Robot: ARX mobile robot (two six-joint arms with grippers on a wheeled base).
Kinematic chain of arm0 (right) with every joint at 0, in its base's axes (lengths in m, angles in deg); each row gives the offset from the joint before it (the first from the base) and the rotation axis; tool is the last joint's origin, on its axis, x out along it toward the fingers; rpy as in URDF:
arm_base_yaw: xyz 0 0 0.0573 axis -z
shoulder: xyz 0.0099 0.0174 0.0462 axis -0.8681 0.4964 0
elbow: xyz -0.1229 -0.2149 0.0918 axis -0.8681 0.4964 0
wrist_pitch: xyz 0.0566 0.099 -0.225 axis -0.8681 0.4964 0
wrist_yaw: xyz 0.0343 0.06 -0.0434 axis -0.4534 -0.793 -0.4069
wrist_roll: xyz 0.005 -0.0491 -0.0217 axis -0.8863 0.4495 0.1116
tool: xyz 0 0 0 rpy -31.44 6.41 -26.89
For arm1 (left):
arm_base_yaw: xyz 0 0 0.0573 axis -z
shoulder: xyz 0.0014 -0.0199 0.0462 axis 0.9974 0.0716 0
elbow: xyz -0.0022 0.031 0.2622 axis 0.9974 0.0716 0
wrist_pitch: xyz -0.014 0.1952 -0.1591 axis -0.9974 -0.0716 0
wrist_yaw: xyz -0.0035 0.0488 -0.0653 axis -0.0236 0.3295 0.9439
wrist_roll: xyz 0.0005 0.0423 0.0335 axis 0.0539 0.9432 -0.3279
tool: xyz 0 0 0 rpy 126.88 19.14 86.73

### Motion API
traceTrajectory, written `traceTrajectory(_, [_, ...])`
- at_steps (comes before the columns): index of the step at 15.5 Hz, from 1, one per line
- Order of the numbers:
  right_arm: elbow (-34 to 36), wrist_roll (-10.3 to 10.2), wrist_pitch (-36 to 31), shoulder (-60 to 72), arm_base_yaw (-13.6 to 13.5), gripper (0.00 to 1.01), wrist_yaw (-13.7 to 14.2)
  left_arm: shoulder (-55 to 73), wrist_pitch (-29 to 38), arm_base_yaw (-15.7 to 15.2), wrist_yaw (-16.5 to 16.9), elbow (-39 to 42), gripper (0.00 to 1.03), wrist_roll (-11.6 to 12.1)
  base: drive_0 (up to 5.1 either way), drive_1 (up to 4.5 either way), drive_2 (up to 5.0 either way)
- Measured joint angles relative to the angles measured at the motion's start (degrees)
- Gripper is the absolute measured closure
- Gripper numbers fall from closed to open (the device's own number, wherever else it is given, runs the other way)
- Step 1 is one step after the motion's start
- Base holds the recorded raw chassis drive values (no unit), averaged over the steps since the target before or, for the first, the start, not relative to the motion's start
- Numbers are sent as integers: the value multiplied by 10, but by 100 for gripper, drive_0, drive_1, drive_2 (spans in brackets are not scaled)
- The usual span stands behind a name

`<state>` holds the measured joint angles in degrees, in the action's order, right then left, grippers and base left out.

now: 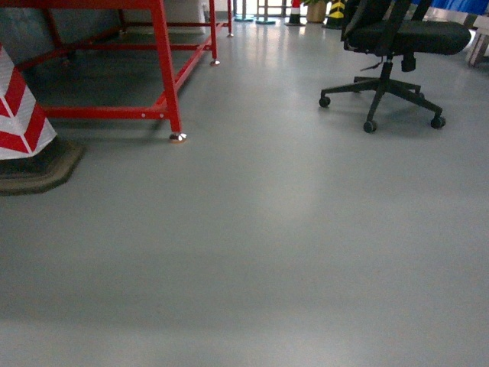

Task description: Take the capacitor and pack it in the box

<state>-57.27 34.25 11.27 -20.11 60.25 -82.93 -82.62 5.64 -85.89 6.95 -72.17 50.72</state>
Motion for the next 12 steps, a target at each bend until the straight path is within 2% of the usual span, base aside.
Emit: traceTrajectory(12, [0,0,-1,0,0,3,0,0,0,0,0,0,59,0,-506,240,240])
